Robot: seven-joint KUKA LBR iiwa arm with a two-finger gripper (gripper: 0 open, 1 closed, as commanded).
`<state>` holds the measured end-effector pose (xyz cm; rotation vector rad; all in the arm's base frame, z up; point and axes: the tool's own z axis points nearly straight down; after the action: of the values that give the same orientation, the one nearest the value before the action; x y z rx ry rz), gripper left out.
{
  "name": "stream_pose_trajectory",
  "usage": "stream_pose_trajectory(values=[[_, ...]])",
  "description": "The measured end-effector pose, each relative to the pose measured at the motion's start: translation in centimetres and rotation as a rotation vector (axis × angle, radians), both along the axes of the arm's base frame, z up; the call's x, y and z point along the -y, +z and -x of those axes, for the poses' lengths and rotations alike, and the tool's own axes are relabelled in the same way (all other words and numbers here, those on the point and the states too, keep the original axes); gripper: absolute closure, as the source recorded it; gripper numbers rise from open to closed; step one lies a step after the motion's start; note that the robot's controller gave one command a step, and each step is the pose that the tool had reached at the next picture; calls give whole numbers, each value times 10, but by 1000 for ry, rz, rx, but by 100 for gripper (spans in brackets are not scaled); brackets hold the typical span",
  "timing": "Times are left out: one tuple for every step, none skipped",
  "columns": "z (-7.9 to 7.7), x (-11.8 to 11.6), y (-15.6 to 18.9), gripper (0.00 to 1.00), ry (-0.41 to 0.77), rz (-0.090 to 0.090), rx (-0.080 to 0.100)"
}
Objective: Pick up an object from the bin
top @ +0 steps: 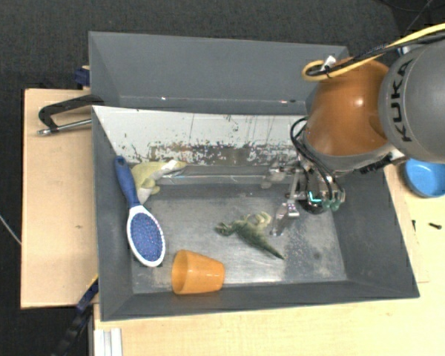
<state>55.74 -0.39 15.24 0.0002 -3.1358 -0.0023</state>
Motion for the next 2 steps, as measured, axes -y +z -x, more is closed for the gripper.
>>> stream_pose_trajectory(values=[[23, -10, -80, 0, 247, 1, 15], [21, -10, -79, 100, 247, 1, 21]])
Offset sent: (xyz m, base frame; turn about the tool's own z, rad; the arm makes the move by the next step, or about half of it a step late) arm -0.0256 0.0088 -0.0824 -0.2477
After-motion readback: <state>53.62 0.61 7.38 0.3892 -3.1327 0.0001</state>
